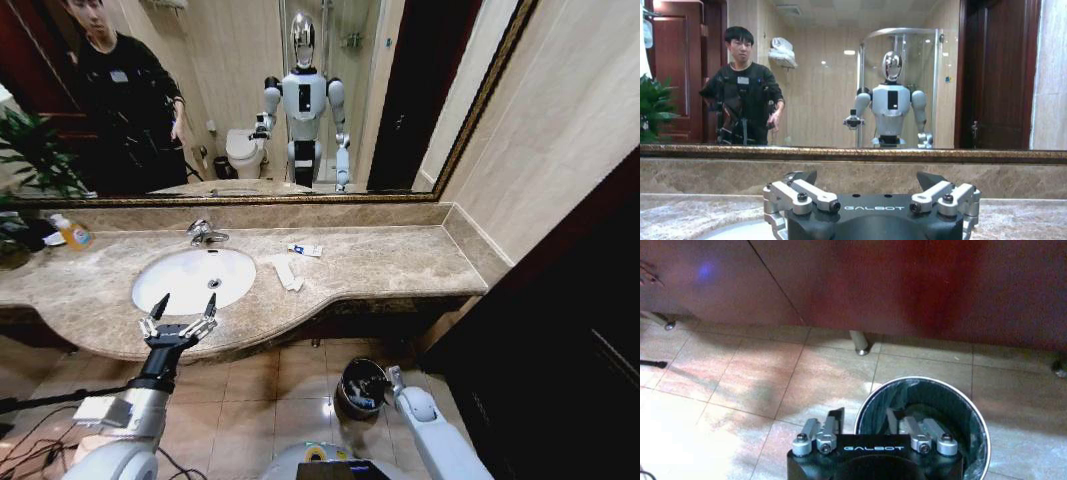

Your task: Pick up the trash from the sink and place it in the trash bin.

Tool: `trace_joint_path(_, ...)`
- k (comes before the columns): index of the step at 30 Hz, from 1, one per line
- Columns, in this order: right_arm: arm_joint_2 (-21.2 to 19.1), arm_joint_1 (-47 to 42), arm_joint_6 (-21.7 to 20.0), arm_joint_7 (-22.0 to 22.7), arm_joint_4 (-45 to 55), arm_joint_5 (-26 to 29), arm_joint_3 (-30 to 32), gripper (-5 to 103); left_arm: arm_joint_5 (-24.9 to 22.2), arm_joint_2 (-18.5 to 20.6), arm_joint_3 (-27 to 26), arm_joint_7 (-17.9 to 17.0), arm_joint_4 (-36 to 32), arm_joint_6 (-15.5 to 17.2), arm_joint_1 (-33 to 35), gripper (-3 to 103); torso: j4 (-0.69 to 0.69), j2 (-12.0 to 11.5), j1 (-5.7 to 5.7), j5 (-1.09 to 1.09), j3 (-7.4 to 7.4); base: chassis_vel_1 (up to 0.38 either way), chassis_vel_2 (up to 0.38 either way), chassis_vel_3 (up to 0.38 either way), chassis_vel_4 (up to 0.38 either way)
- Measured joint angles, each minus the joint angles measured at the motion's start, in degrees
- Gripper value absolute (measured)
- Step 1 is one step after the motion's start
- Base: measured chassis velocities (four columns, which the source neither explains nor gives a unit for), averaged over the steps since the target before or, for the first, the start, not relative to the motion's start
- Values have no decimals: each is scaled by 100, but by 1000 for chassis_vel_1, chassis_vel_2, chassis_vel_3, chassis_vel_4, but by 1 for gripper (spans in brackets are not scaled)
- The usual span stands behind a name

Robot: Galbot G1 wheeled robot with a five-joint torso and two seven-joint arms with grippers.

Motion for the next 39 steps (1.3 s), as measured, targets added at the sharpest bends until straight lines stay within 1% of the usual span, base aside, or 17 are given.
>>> trace_joint_path(1, 0, 0, 0, 0, 0, 0, 0, 42, 0, 0, 0, 0, 0, 0, 0, 100, 0, 0, 0, 0, 0, 0, 0, 0, 0)
trace_joint_path(5, -8, -54, -16, 26, 68, -1, 12, 65, 0, 0, 0, 0, 0, 0, 0, 100, 0, 0, 0, 0, 0, 0, 0, 0, 0)
trace_joint_path(7, -4, -69, -19, 33, 86, -4, 17, 65, 0, 0, 0, 0, 0, 0, 0, 100, 0, 0, 0, 0, 0, 0, 0, 0, 0)
trace_joint_path(10, 6, -102, -42, 56, 146, -6, 18, 80, 0, 0, 0, 0, 0, 0, 0, 100, 0, 0, 0, 0, 0, 0, 0, 0, 0)
trace_joint_path(11, 6, -102, -42, 56, 146, -6, 18, 80, 0, 0, 0, 0, 0, 0, 0, 100, 0, 0, 0, 0, 0, 0, 0, 0, 0)
trace_joint_path(14, 33, -138, -59, 105, 219, -9, 17, 96, 0, 0, 0, 0, 0, 0, 0, 100, 0, 0, 0, 0, 0, 0, 0, 0, 0)
trace_joint_path(15, 33, -138, -59, 105, 219, -9, 17, 96, 0, 0, 0, 0, 0, 0, 0, 100, 0, 0, 0, 0, 0, 0, 0, 0, 0)
trace_joint_path(16, 34, -150, -65, 110, 242, -10, 17, 99, 0, 0, 0, 0, 0, 0, 0, 100, 0, 0, 0, 0, 0, 0, 0, 0, 0)
trace_joint_path(19, 32, -190, -90, 113, 327, -10, 24, 100, 0, 0, 0, 0, 0, 0, 0, 100, 0, 0, 0, 1, 0, 0, 0, 0, 0)
trace_joint_path(22, 22, -330, -248, 102, 640, 68, 115, 100, 0, 0, 0, 0, 0, 0, 0, 100, 0, 0, 0, 0, 0, 0, 0, 0, 0)
trace_joint_path(25, 16, -451, -286, 101, 883, 120, 189, 100, 0, 0, 0, 0, 0, 0, 0, 100, 0, 0, 0, 0, 0, 0, 0, 0, 0)
trace_joint_path(33, 21, -680, -151, 99, 1402, 121, 388, 100, 0, 0, 0, 0, 0, 0, 0, 100, 0, 0, 0, 0, 0, 0, 0, 0, 0)
trace_joint_path(37, 44, -913, -137, 125, 2076, 223, 590, 100, 0, 0, 0, 0, 0, 0, 0, 100, 0, 0, 0, 0, 0, 0, 0, 0, 0)
trace_joint_path(39, 39, -945, -137, 127, 2169, 241, 617, 100, 0, 0, 0, 0, 0, 0, 0, 100, 0, 0, 0, 0, 0, 0, 0, 0, 0)
